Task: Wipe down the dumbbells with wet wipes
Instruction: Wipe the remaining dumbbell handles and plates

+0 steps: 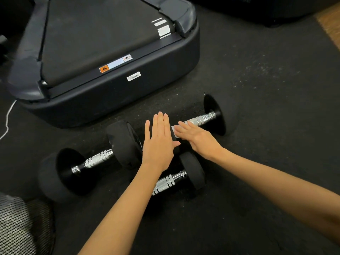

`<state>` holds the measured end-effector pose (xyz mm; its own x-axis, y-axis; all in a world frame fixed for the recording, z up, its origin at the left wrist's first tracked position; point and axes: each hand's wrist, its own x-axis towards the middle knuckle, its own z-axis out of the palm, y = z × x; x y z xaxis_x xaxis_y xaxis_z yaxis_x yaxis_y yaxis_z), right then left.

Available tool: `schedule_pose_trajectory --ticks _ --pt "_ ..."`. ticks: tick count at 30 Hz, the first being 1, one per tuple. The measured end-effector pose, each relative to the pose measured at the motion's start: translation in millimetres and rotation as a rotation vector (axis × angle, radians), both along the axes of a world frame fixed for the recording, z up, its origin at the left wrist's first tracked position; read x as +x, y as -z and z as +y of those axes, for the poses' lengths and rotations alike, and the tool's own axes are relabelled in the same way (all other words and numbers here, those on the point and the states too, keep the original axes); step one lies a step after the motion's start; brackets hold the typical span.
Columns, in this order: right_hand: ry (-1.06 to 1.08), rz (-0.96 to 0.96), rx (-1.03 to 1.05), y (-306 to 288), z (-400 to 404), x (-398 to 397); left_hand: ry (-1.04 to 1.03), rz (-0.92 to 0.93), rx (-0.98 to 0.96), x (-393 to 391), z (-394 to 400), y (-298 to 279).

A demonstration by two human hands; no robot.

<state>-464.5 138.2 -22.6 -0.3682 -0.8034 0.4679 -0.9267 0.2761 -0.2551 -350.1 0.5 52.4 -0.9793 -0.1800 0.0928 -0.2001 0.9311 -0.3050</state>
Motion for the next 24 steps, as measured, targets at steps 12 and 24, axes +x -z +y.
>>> schedule_pose_trajectory --ticks 12,24 --pt "0.223 -0.285 0.195 -41 -39 -14 -0.008 -0.005 -0.011 0 0 0" --pt "0.139 -0.189 0.043 -23 -19 -2 -0.008 -0.015 -0.018 0 -1 -1"
